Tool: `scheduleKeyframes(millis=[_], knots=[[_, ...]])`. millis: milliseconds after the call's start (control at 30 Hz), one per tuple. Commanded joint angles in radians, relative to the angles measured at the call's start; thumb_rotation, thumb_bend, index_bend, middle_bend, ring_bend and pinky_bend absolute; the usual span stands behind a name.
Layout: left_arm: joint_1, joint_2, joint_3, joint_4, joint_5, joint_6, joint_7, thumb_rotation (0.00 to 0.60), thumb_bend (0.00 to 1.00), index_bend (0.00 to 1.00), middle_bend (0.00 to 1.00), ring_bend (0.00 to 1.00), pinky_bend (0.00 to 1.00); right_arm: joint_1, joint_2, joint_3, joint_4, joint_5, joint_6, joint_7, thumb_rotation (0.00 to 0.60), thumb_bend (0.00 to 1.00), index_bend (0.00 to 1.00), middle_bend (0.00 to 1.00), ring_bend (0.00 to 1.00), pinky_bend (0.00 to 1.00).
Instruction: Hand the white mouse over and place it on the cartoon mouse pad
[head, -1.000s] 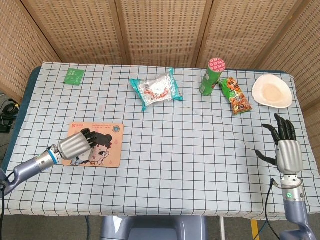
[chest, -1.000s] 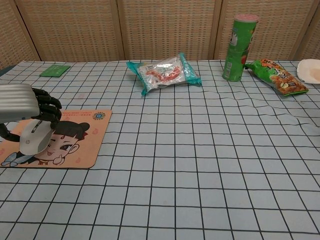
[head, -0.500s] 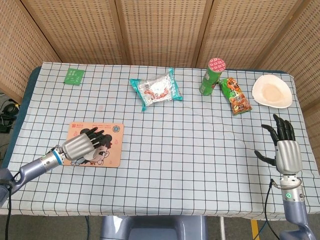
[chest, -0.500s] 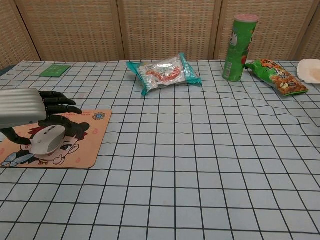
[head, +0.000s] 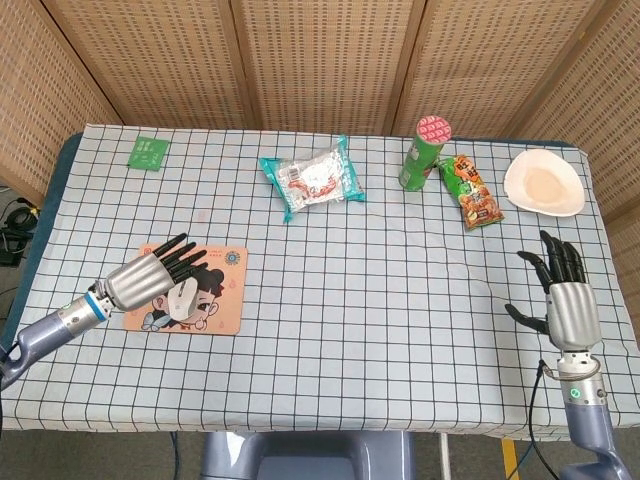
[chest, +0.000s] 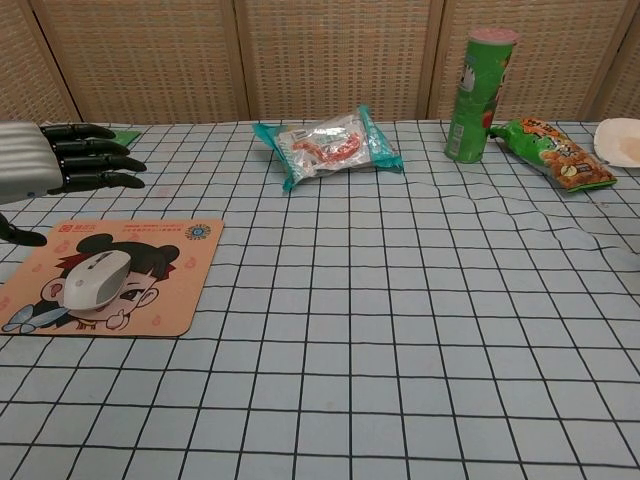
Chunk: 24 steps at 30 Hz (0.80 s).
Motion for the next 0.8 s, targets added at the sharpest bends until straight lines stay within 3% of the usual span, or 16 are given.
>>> scheduleKeyframes(millis=[33, 133, 233, 367, 633, 800], knots=[[0.052, 0.030, -0.071, -0.123, -0.087, 0.035, 0.016, 0.600, 0.15, 0.07, 0.00, 0.00, 0.00, -0.001, 0.006, -0.003, -0.012, 0.001, -0.007, -0.006, 0.600, 0.09, 0.25, 0.01, 0.00, 0.00], [0.135, 0.077, -0.132, -0.384, -0.175, 0.095, 0.152, 0.600, 0.14, 0.10, 0.00, 0.00, 0.00, 0.000, 0.008, -0.013, -0.018, -0.008, -0.011, -0.027, 0.600, 0.09, 0.25, 0.01, 0.00, 0.00], [0.203, 0.107, -0.159, -0.616, -0.237, 0.127, 0.276, 0.600, 0.12, 0.08, 0.00, 0.00, 0.00, 0.000, 0.017, -0.026, -0.034, -0.005, -0.037, -0.056, 0.600, 0.09, 0.24, 0.01, 0.00, 0.00], [0.296, 0.101, -0.177, -0.842, -0.305, 0.184, 0.377, 0.600, 0.11, 0.02, 0.00, 0.00, 0.00, 0.001, 0.043, -0.048, -0.072, 0.001, -0.079, -0.116, 0.600, 0.09, 0.22, 0.00, 0.00, 0.00], [0.446, 0.096, -0.173, -1.057, -0.358, 0.305, 0.485, 0.600, 0.08, 0.00, 0.00, 0.00, 0.00, -0.010, 0.063, -0.054, -0.120, 0.008, -0.075, -0.203, 0.600, 0.09, 0.17, 0.00, 0.00, 0.00], [0.492, 0.121, -0.154, -1.080, -0.349, 0.316, 0.503, 0.600, 0.06, 0.00, 0.00, 0.00, 0.00, -0.020, 0.094, -0.071, -0.170, 0.020, -0.099, -0.250, 0.600, 0.09, 0.08, 0.00, 0.00, 0.00]])
